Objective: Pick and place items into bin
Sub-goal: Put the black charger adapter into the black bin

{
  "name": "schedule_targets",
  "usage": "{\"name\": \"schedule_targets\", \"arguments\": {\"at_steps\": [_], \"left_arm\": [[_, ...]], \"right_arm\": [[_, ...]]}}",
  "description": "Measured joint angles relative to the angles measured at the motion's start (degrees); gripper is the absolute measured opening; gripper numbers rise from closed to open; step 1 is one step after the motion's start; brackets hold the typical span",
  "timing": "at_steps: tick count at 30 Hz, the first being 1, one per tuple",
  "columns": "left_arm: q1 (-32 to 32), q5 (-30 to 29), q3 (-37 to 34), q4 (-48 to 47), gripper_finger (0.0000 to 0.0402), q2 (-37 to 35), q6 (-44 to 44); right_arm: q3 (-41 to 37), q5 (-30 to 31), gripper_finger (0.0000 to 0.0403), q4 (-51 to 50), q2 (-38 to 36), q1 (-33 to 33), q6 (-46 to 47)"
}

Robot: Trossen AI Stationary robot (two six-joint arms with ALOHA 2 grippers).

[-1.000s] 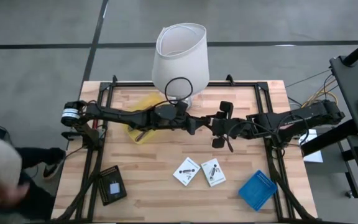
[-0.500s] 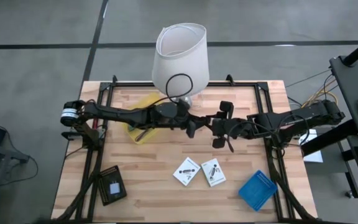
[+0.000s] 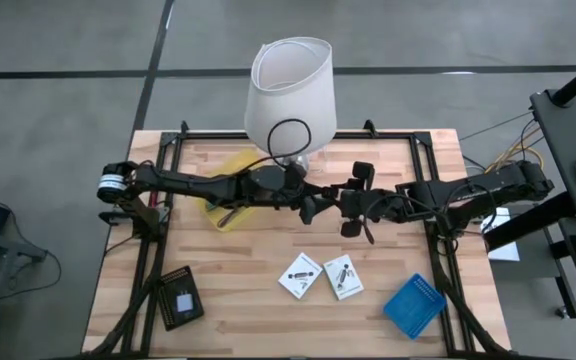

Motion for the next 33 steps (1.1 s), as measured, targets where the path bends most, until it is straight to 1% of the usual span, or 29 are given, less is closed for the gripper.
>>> {"name": "schedule_targets", "arguments": {"at_steps": [3, 8, 11, 14, 20, 23, 27, 29, 33], "left_arm": [[-0.2, -3.6, 0.0, 0.3, 0.0304, 0.0, -3.6], [-0.2, -4.7, 0.2, -0.4, 0.0306, 0.4, -3.8], [-0.1, -7.7, 0.0, -0.3, 0.0298, 0.4, -6.7], [-0.1, -9.4, 0.2, -2.8, 0.0283, 0.5, -7.2], [-0.1, -9.5, 0.5, -4.8, 0.0252, 0.4, -8.2], [-0.1, -9.5, 0.7, -5.0, 0.0242, 0.4, -8.3], [-0.1, -10.2, 0.9, -5.2, 0.0237, 0.4, -8.3], [-0.1, -11.4, 0.8, -5.2, 0.0237, 0.4, -9.8], [0.0, -11.8, 0.8, -5.3, 0.0237, 0.4, -11.1]], "right_arm": [[0.0, 0.2, 0.0130, 0.5, 0.1, -0.1, -0.9], [0.0, -0.1, 0.0130, 0.4, 0.2, -0.1, -1.2], [0.0, -0.2, 0.0130, 0.4, 0.2, -0.1, -1.2], [0.0, -0.2, 0.0130, 1.5, 0.2, -0.1, -1.8], [-0.1, -0.2, 0.0130, 4.6, 0.2, -0.1, -5.0], [-0.1, -0.2, 0.0130, 5.2, 0.2, -0.1, -5.8], [-0.1, 0.0, 0.0130, 5.5, 0.2, -0.1, -5.8], [-0.1, -0.1, 0.0130, 5.6, 0.2, -0.1, -5.9], [-0.1, -0.2, 0.0130, 5.7, 0.2, -0.1, -5.9]]}}
